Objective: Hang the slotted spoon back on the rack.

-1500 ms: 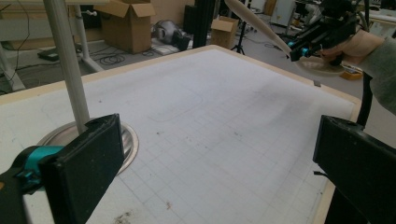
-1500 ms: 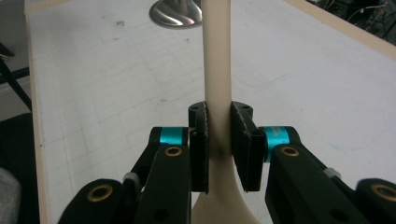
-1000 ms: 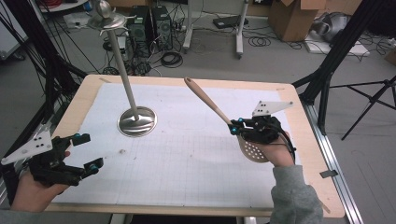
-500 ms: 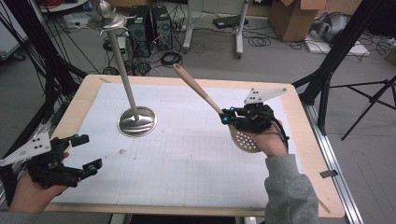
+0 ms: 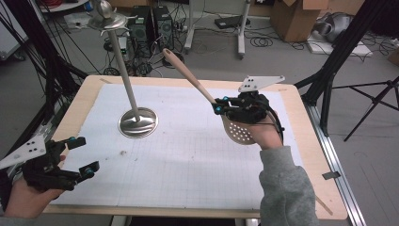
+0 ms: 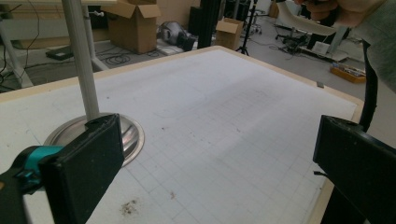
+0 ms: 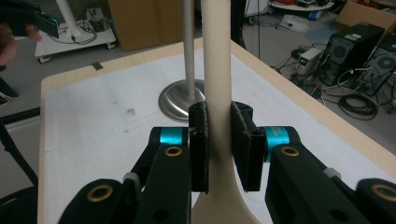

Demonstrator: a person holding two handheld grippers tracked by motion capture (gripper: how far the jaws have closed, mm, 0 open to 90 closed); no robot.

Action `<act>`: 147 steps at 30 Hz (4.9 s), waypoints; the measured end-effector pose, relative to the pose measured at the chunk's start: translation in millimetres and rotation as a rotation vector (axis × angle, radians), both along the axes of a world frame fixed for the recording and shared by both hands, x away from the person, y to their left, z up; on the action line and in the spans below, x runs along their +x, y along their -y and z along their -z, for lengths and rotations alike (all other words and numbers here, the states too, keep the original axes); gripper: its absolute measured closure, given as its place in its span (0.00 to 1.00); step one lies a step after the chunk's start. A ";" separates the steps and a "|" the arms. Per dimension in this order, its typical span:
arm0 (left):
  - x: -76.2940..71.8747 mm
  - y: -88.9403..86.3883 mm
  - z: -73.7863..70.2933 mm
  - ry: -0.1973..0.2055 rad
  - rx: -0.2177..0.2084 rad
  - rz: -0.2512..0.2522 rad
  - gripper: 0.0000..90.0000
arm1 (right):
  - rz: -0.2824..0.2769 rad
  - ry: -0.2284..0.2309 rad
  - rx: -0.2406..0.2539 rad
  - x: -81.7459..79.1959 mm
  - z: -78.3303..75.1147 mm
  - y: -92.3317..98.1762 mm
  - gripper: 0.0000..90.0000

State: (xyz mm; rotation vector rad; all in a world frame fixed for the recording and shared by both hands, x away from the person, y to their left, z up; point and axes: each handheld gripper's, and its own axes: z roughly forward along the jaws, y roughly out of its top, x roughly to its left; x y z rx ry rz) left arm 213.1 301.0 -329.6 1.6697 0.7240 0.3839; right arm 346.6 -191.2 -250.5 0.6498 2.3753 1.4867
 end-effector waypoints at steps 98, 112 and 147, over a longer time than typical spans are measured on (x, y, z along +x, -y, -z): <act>-17.0 -11.7 -2.2 0.008 -0.007 -0.026 0.03 | -0.078 -0.063 0.045 37.7 -10.6 -106.4 0.87; -18.4 -11.7 -2.8 0.009 -0.005 -0.026 0.03 | -0.069 -0.062 0.029 42.8 3.5 -127.5 0.87; -24.6 -17.6 -2.6 0.008 -0.013 -0.040 0.03 | -0.032 -0.030 0.023 59.1 24.0 -169.3 0.87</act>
